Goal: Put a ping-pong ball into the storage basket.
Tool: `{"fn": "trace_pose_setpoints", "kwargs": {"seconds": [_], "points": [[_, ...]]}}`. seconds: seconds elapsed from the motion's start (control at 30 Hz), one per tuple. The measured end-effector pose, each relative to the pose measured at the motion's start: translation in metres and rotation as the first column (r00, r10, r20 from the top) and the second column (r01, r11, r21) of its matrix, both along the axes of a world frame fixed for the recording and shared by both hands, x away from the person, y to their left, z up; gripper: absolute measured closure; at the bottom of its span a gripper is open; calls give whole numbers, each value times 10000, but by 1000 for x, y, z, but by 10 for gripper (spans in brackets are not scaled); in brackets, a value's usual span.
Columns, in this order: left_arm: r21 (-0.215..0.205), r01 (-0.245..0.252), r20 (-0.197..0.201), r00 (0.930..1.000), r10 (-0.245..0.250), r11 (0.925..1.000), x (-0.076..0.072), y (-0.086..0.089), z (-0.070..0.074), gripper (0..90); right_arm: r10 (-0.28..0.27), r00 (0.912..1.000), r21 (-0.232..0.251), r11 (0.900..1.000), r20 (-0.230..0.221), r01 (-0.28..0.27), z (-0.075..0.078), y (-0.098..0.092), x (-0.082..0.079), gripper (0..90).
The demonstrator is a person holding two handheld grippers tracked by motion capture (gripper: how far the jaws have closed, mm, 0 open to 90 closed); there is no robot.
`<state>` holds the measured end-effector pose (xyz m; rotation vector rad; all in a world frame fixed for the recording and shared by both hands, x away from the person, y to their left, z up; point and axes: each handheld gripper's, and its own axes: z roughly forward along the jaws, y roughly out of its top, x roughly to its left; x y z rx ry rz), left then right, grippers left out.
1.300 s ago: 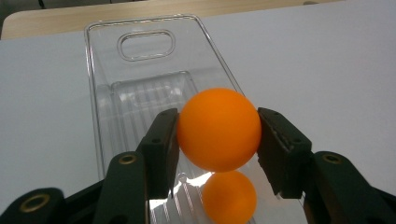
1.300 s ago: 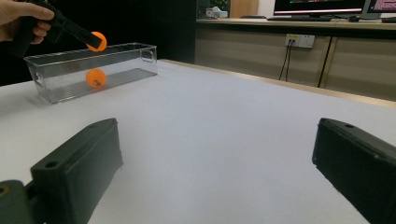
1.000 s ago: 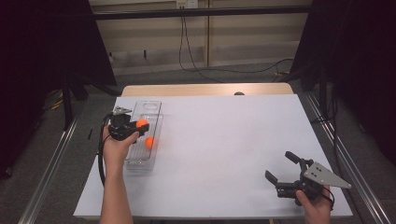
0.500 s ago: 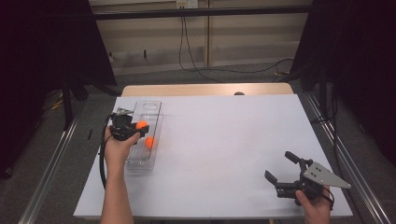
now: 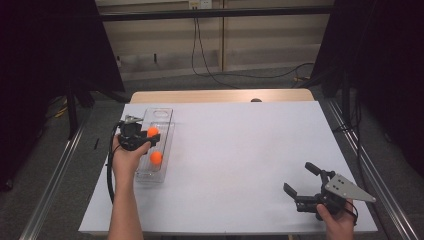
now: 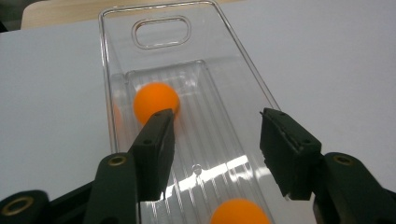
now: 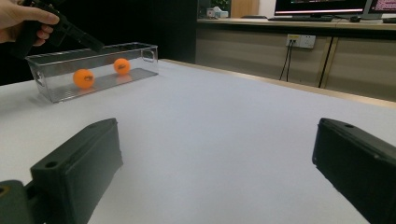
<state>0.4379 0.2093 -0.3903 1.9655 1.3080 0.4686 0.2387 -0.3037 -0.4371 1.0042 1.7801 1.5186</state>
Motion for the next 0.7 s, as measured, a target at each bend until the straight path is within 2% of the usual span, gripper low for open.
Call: {"fn": "trace_pose_setpoints", "kwargs": {"seconds": [0.33, 0.7], "points": [[-144, 281, 101, 9996, -280, 9995, -2, -5, 2, 355, -86, 10000, 41, 10000, 18, 86, 1, -1, -1, 9], [-626, 573, 262, 9981, -558, 9964, -5, -8, 5, 252, -93, 10000, -2, 10000, -27, 93, 0, -2, -2, 9]]}}
